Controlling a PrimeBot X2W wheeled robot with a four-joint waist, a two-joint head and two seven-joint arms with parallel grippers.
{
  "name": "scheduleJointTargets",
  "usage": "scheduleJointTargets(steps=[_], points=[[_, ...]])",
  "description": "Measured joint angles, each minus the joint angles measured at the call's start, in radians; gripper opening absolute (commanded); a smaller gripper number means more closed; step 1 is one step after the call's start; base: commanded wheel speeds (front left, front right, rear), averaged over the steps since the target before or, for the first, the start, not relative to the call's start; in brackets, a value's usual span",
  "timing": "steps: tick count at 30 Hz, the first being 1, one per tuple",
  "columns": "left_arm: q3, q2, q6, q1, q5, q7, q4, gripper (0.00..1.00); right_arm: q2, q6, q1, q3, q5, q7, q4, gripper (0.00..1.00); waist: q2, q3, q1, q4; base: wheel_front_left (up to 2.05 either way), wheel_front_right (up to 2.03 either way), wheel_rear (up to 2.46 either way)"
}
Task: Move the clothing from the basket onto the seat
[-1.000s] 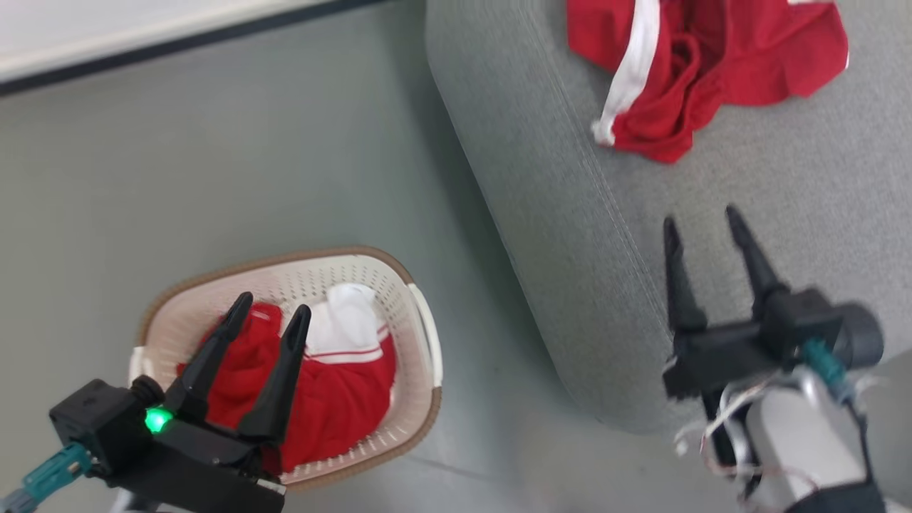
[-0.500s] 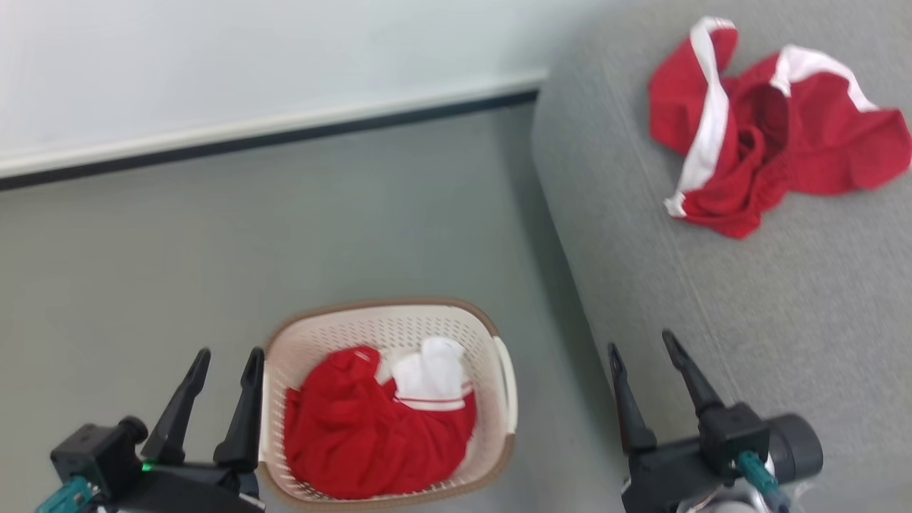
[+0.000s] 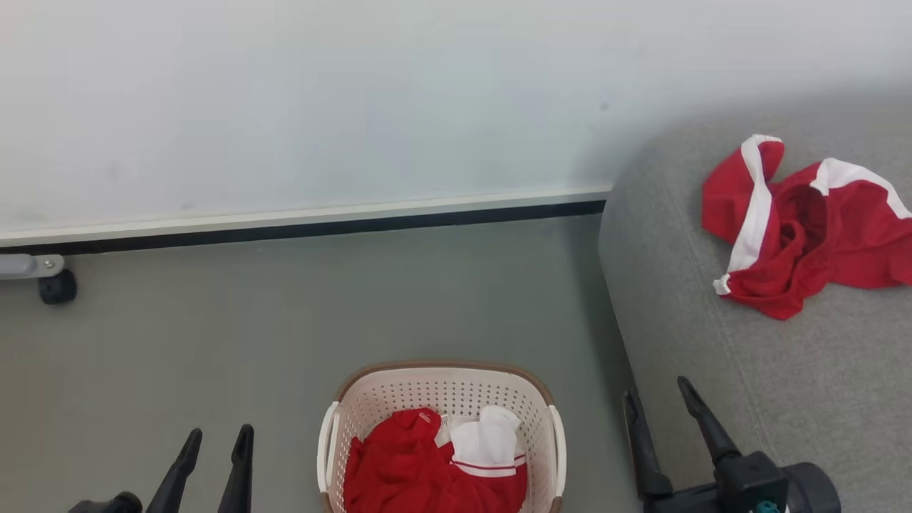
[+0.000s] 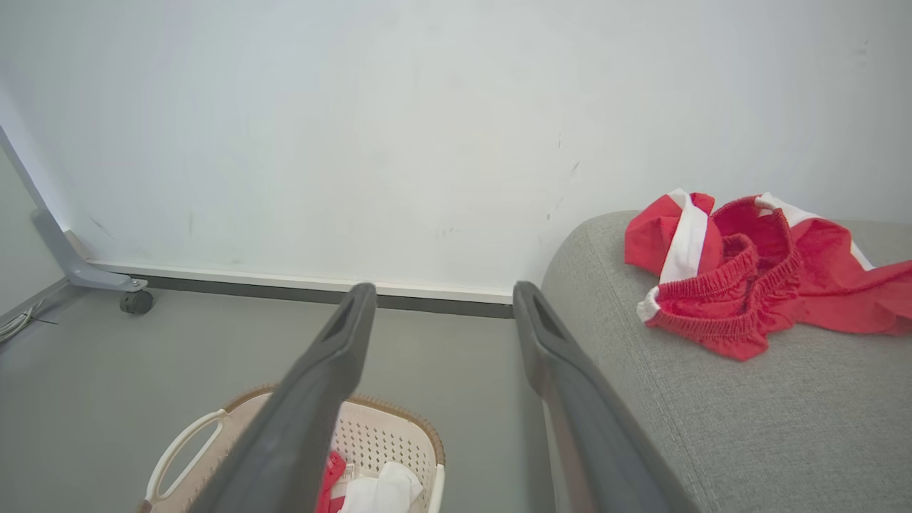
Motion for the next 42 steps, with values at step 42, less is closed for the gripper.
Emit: scheduleJointTargets(steps=[42], points=[[-0.257,0.101,-0.143,-0.562,0.314,0.352,0.114,1.0,0.05,0.0,-0.278,0.041,-0.105,-0.001,-0.282,1.0,0.0004,0.494,0.0005,-0.189,0.0,0.0,0.0]])
